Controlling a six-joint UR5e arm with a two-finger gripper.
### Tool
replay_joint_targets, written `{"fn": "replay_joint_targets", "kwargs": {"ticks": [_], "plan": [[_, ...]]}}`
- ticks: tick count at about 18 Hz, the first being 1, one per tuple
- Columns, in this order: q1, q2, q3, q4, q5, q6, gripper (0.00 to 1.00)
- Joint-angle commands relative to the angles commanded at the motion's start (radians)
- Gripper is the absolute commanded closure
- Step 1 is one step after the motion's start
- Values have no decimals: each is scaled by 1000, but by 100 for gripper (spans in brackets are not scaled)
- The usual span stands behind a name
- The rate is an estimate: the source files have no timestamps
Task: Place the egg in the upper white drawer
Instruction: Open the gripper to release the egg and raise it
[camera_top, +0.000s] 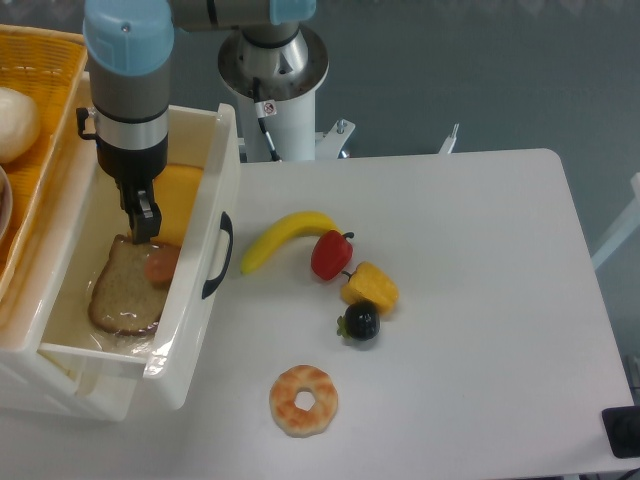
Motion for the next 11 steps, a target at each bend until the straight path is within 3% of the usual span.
{"fn": "replay_joint_targets", "kwargs": {"ticks": [11], "plan": [[69,61,2,-2,-20,-9,24]]}}
